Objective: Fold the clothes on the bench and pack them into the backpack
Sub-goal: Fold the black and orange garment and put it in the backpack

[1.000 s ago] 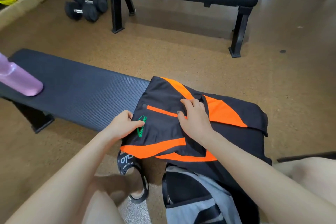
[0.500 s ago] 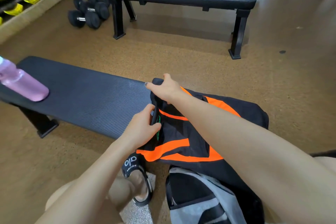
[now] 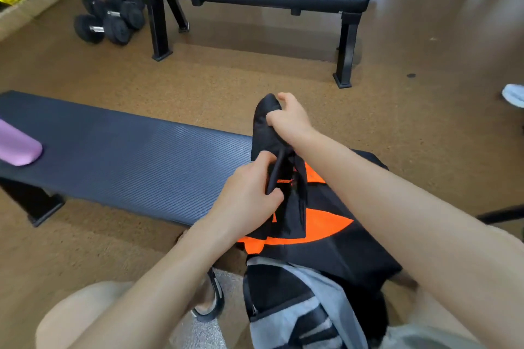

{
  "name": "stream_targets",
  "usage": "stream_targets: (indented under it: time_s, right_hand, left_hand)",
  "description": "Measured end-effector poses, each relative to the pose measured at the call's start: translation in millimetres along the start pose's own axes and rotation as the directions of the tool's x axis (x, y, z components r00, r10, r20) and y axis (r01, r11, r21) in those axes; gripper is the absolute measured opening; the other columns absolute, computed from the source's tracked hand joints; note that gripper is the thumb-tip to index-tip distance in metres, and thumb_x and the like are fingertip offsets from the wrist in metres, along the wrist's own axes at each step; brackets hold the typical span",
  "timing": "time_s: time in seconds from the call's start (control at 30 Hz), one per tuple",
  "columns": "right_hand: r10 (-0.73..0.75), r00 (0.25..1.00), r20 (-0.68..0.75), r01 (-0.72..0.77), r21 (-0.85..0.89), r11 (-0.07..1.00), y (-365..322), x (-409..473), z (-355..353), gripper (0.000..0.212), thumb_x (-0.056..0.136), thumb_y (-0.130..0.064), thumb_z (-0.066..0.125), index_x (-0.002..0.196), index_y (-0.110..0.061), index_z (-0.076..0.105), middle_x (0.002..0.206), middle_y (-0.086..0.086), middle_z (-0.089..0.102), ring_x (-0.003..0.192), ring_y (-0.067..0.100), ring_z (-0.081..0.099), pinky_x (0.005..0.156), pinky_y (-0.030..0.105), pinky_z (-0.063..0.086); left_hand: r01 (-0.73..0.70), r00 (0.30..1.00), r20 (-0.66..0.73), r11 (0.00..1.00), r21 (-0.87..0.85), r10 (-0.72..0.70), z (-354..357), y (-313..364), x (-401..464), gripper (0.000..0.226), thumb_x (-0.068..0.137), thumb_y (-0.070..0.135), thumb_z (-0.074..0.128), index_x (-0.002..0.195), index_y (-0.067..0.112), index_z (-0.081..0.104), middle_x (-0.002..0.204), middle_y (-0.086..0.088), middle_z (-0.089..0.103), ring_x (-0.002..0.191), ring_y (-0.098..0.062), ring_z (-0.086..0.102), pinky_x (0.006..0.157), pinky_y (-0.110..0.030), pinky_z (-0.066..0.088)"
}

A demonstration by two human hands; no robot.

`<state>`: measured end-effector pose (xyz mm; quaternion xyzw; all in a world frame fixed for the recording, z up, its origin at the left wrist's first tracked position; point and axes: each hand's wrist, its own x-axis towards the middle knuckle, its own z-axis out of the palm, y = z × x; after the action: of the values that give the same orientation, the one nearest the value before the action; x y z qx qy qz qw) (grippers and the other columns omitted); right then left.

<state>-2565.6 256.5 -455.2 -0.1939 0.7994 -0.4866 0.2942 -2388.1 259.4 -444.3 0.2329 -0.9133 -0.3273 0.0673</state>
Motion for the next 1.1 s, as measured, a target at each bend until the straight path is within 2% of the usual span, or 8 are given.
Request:
stream_targets:
  time_s: [0.07, 0.13, 0.27, 0.5, 0.67, 0.83, 0.97, 1.1]
  right_hand:
    - [0.012, 0.998, -0.058, -0.007, 0.085, 0.996, 16, -13, -40, 0.068, 0.084, -0.004, 0.054, 0.149, -0.018, 0.040, 0.139, 0.007, 0.053, 0.127, 0.026, 0.052, 0.103, 0.040, 0.048]
    - [0.052, 0.992, -0.115, -0.035, 0.149, 0.988, 37, -27, -78, 0.068, 0.083, -0.002, 0.055, 0.147, -0.019, 0.042, 0.127, 0.004, 0.058, 0.118, 0.024, 0.058, 0.098, 0.043, 0.053]
    - [0.173, 0.969, -0.176, -0.147, 0.152, 0.977, 84, -47, -134, 0.065, 0.084, -0.005, 0.053, 0.146, -0.023, 0.042, 0.121, 0.004, 0.062, 0.097, 0.022, 0.066, 0.077, 0.039, 0.057]
    - [0.297, 0.939, -0.172, -0.267, 0.176, 0.948, 147, -54, -163, 0.052, 0.088, -0.005, 0.052, 0.138, -0.018, 0.046, 0.120, 0.003, 0.062, 0.095, 0.016, 0.061, 0.068, 0.030, 0.049]
    - [0.334, 0.922, -0.197, -0.301, 0.179, 0.937, 163, -49, -158, 0.047, 0.091, -0.008, 0.049, 0.137, -0.014, 0.045, 0.119, 0.006, 0.060, 0.090, 0.016, 0.057, 0.064, 0.029, 0.043]
    - [0.355, 0.910, -0.216, -0.327, 0.155, 0.932, 170, -47, -160, 0.061, 0.091, -0.020, 0.057, 0.147, -0.013, 0.034, 0.122, 0.001, 0.050, 0.106, 0.022, 0.051, 0.086, 0.033, 0.041]
    - [0.351, 0.908, -0.227, -0.337, 0.100, 0.936, 175, -47, -158, 0.059, 0.089, -0.027, 0.064, 0.142, -0.017, 0.038, 0.117, -0.004, 0.048, 0.104, 0.020, 0.047, 0.086, 0.031, 0.037]
    - [0.413, 0.873, -0.261, -0.388, 0.144, 0.911, 178, -44, -156, 0.037, 0.084, -0.015, 0.057, 0.121, -0.011, 0.051, 0.118, 0.005, 0.060, 0.105, 0.026, 0.057, 0.089, 0.038, 0.047]
  left_hand:
    - [-0.055, 0.998, 0.034, 0.998, 0.043, 0.054, 14, 31, 1, 0.031, 0.085, 0.019, 0.062, 0.112, 0.021, 0.047, 0.085, 0.000, 0.057, 0.081, -0.024, 0.056, 0.066, -0.037, 0.045]
    - [-0.098, 0.993, 0.073, 0.990, 0.101, 0.091, 34, 58, 2, 0.027, 0.084, 0.019, 0.061, 0.106, 0.018, 0.045, 0.091, -0.002, 0.056, 0.083, -0.029, 0.056, 0.068, -0.043, 0.046]
    - [-0.135, 0.981, 0.157, 0.979, 0.151, 0.111, 87, 102, 3, 0.023, 0.086, 0.015, 0.058, 0.097, 0.016, 0.038, 0.090, -0.003, 0.050, 0.084, -0.035, 0.058, 0.064, -0.039, 0.041]
    - [-0.154, 0.956, 0.280, 0.959, 0.239, 0.084, 161, 133, -8, 0.024, 0.089, 0.006, 0.055, 0.105, 0.013, 0.039, 0.097, -0.008, 0.047, 0.091, -0.037, 0.063, 0.063, -0.037, 0.032]
    - [-0.150, 0.968, 0.219, 0.984, 0.100, 0.125, 161, 110, -6, 0.023, 0.093, 0.030, 0.052, 0.110, 0.019, 0.042, 0.102, -0.001, 0.051, 0.095, -0.033, 0.059, 0.069, -0.042, 0.044]
    - [0.090, 0.996, -0.007, 0.962, 0.259, -0.091, 122, 34, 15, 0.052, 0.092, 0.044, 0.058, 0.135, 0.019, 0.042, 0.124, -0.008, 0.049, 0.112, -0.033, 0.052, 0.091, -0.044, 0.047]
    - [0.449, 0.883, 0.150, 0.894, 0.009, -0.445, 103, -9, 29, 0.078, 0.088, 0.051, 0.068, 0.147, 0.013, 0.032, 0.133, -0.009, 0.053, 0.123, -0.028, 0.051, 0.096, -0.038, 0.042]
    - [0.578, 0.810, 0.255, 0.791, -0.202, -0.528, 102, -13, 44, 0.067, 0.086, 0.052, 0.071, 0.134, 0.016, 0.042, 0.110, -0.002, 0.065, 0.096, -0.016, 0.063, 0.076, -0.031, 0.044]
